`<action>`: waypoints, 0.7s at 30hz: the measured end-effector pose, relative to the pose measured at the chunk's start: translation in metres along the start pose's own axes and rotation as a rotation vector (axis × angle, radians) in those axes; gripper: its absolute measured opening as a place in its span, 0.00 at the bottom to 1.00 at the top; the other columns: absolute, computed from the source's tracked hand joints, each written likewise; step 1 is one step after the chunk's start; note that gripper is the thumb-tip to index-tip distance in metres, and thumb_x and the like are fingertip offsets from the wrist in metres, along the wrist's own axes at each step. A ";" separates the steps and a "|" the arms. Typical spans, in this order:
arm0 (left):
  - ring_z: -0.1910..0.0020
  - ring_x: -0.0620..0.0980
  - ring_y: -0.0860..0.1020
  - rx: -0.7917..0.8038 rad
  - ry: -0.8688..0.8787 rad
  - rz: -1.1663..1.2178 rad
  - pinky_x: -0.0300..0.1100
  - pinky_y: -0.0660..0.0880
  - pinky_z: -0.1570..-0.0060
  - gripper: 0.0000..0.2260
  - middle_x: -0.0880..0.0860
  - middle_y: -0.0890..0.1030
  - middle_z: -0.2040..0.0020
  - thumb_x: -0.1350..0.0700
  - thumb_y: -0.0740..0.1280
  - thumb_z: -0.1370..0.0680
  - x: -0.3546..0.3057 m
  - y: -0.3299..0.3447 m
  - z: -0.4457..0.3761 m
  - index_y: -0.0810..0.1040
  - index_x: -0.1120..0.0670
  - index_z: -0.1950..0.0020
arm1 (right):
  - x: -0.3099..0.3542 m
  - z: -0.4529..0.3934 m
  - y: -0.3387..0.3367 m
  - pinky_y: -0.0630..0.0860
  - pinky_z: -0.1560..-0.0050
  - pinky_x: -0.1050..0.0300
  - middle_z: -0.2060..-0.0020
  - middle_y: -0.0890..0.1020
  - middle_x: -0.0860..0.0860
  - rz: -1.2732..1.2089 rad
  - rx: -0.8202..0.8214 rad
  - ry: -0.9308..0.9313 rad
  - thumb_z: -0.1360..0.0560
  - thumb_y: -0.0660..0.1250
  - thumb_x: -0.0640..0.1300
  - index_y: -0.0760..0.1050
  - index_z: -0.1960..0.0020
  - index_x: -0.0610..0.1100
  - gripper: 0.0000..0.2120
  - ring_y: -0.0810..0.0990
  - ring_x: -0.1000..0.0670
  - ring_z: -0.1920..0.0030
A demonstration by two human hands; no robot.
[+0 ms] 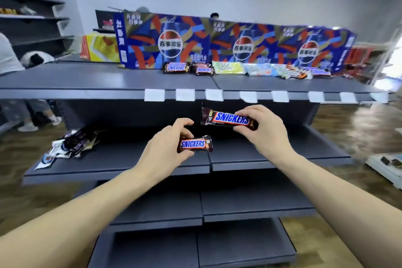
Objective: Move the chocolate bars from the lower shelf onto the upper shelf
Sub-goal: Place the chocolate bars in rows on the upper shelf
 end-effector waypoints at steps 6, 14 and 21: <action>0.47 0.40 0.73 -0.031 0.082 -0.029 0.42 0.71 0.46 0.29 0.35 0.78 0.48 0.52 0.75 0.29 -0.054 -0.008 -0.034 0.64 0.40 0.34 | -0.014 -0.023 -0.046 0.73 0.50 0.58 0.52 0.80 0.58 0.088 -0.001 -0.011 0.30 0.76 0.51 0.80 0.43 0.53 0.16 0.76 0.54 0.50; 0.46 0.40 0.72 -0.074 0.139 -0.047 0.40 0.72 0.49 0.27 0.37 0.79 0.48 0.52 0.74 0.29 -0.073 -0.003 -0.087 0.67 0.41 0.34 | -0.040 -0.065 -0.056 0.72 0.51 0.61 0.50 0.80 0.59 0.094 -0.018 -0.033 0.29 0.75 0.52 0.80 0.41 0.54 0.16 0.76 0.57 0.50; 0.44 0.40 0.71 -0.137 0.104 -0.040 0.41 0.72 0.47 0.24 0.41 0.78 0.48 0.49 0.74 0.29 -0.042 0.005 -0.154 0.69 0.39 0.36 | -0.072 -0.128 -0.033 0.76 0.52 0.55 0.53 0.79 0.60 0.110 0.010 -0.044 0.28 0.75 0.49 0.80 0.42 0.54 0.15 0.76 0.54 0.51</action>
Point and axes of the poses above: each hand's wrist, its own z-axis away from the middle knuckle, its own y-axis out of the palm, x = y × z, the point moved 10 cm from there along -z, towards the middle knuckle
